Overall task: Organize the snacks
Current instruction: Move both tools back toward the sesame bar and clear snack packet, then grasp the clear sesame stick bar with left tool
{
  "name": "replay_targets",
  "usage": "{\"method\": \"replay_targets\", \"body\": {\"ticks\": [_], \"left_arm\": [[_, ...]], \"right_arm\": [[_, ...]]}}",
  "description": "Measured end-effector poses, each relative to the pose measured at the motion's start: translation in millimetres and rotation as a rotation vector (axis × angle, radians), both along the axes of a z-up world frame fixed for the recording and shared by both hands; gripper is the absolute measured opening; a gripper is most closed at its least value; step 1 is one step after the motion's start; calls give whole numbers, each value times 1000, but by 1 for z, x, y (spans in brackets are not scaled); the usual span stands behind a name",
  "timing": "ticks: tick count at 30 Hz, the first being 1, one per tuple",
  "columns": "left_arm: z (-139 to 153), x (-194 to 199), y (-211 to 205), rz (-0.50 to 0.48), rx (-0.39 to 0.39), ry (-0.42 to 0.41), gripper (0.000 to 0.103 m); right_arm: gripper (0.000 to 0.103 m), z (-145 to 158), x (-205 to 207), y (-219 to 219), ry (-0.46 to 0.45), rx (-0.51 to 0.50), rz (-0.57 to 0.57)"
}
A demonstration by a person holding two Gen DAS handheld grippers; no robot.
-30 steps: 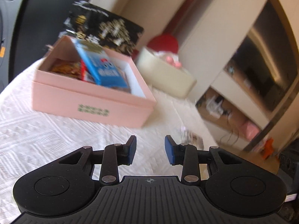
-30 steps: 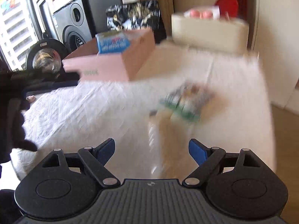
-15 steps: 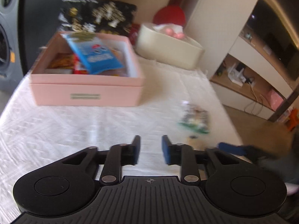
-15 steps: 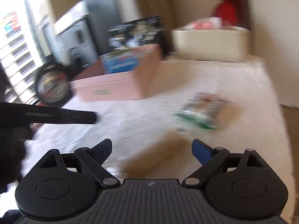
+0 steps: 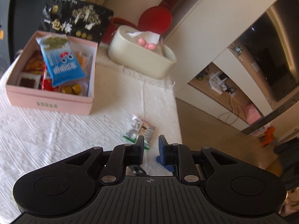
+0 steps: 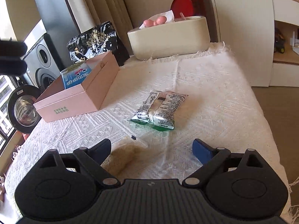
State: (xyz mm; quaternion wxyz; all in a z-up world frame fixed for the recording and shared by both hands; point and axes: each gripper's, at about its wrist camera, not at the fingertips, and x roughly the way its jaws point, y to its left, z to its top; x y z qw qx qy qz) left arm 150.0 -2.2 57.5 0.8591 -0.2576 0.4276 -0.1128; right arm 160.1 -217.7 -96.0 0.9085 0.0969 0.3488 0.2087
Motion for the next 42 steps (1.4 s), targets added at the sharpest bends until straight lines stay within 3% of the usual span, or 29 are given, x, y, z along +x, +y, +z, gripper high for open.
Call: {"method": "replay_targets", "body": {"ticks": [4,12,16,18,23,26,29,31,33,36,42], "left_arm": [[-1,3,2,5,-87,36,18],[11,-3,1,-10,-110,8,17],[-7,6,3,-55,-111,-18,18],[-32,14,1,-89,-28,-26,18],[-89,5,-30,-279,322,-69,19],[-105,-11,-50,-397,447,-124,23],[-110,-19,-64,-410,575,-199,31],[-109,-18,-70,-427,595,-211,30],[-111,-16,-74,-467,545,-180,30],[-125,-16,-86,-515,549,-132,39],[-129,-7,-83,-477,523,-117,39]], "right_arm": [[95,-1,-1,0,-10,4,-3],[95,-2,-3,-1,-19,14,-8],[95,-2,-3,-2,-19,20,-7],[95,-1,-3,-3,-16,22,-8],[95,8,-4,-17,-44,-23,-48],[95,11,-2,-31,-48,-46,-100],[95,6,1,-39,-19,-36,-119],[95,1,1,-41,6,-22,-111],[95,-2,-1,-41,-2,-22,-107],[95,-2,-1,-40,-6,-27,-101],[96,-4,-3,-42,-19,-12,-100]]}}
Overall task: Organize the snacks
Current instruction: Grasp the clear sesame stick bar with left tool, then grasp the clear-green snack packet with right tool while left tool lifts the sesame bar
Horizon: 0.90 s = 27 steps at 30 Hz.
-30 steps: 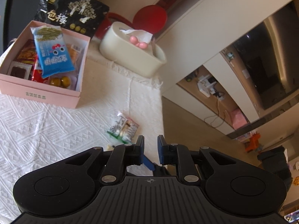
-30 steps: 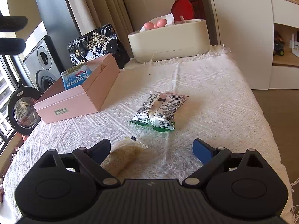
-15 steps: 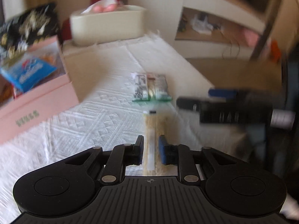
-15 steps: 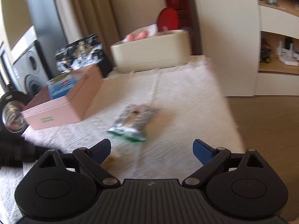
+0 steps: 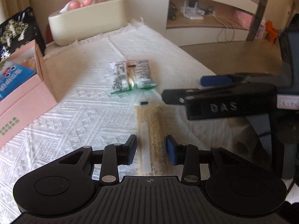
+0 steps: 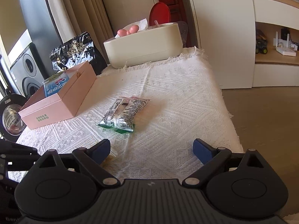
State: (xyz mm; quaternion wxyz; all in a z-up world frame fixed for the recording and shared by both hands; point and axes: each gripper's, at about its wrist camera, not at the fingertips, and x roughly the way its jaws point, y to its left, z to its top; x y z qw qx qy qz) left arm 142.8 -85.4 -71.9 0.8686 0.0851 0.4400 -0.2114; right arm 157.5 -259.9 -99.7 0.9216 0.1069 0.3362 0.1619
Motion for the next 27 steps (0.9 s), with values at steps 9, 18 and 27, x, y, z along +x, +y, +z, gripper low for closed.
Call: {"method": "replay_targets", "body": {"ticks": [9,18,27], "left_arm": [[6,-9,36,70,-177,-26,33],[21,-46,135,365,-287,-97,33],[10,-59,161,426,-305,-75,33]], "right_arm": [[103,1,4,4,21,-19,47],[99,14,15,28,46,-26,89],[76,10,62,91,16,-166,25]]}}
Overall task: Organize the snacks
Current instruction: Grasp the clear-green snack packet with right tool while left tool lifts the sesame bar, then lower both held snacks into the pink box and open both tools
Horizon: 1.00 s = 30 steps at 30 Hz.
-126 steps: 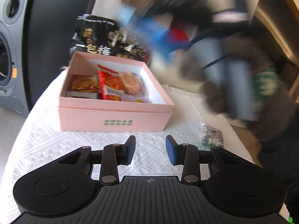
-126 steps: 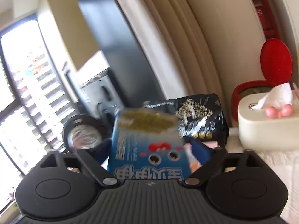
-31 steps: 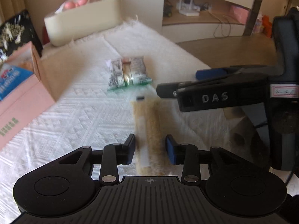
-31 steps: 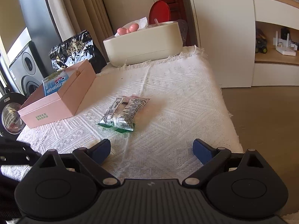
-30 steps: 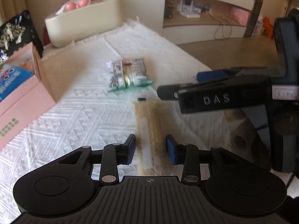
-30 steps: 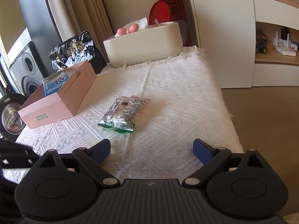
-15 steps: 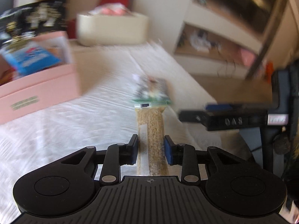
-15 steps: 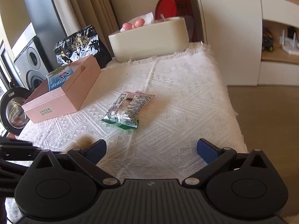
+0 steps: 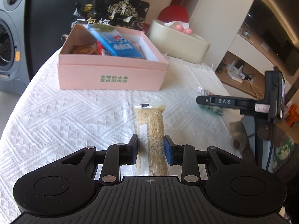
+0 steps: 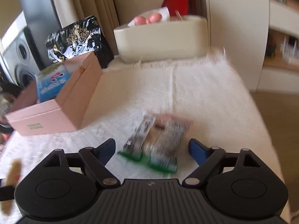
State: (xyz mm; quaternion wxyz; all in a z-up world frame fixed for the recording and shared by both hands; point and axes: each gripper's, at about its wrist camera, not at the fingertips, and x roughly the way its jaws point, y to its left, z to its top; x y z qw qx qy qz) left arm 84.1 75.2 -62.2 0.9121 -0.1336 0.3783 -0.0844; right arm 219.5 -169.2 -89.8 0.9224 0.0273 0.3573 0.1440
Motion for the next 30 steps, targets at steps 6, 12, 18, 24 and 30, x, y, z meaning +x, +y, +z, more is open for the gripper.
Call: {"method": "replay_targets", "body": {"ticks": [6,12,18,24,30], "left_arm": [[-6,-3,12,-6,-38,6,33],[39,22,33,28,-41,-145,33],[73,108,77,152,-112,-275,34],[36,149,103,230,-65,-165,36],[45,103,117,254,-104,-300,36]], "right_arm": [[64,22,-25,-10,15,11,107],[63,72,-87,-14,-26,82,344],[63,110,-120,10,-137,83,477],[63,117,-114,29,-169,59,509],[63,118,-70,54,-194,67,459]]}}
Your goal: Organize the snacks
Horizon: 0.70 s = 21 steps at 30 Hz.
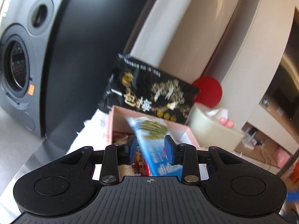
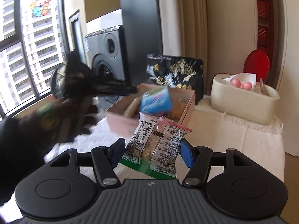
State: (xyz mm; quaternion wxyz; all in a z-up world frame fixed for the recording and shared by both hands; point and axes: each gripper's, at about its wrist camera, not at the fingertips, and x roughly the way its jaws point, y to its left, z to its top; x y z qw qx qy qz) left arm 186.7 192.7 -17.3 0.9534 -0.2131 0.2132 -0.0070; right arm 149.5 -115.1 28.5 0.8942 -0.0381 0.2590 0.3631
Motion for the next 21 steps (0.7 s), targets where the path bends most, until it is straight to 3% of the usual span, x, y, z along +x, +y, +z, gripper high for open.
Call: {"method": "replay_targets", "body": {"ticks": [6,9,11,15,21], "left_arm": [[1,-41,-14,-24,60,25,36],[-3,-58,-26,-37,114,26,36],[-9,-66,-33,-48,143,35,36],[-22,-81,-45,-44,132,51,36],[-45,-108,-81,-58,125,80,36]], "right_arm": [[65,12,82,62,10,82,-15],[78,12,113,91,-39,92,-28],[78,9,122,99,-45,84,-55],[78,-1,113,86,-12,73,-86],[84,-35,44,41,-49,1,-142]]}}
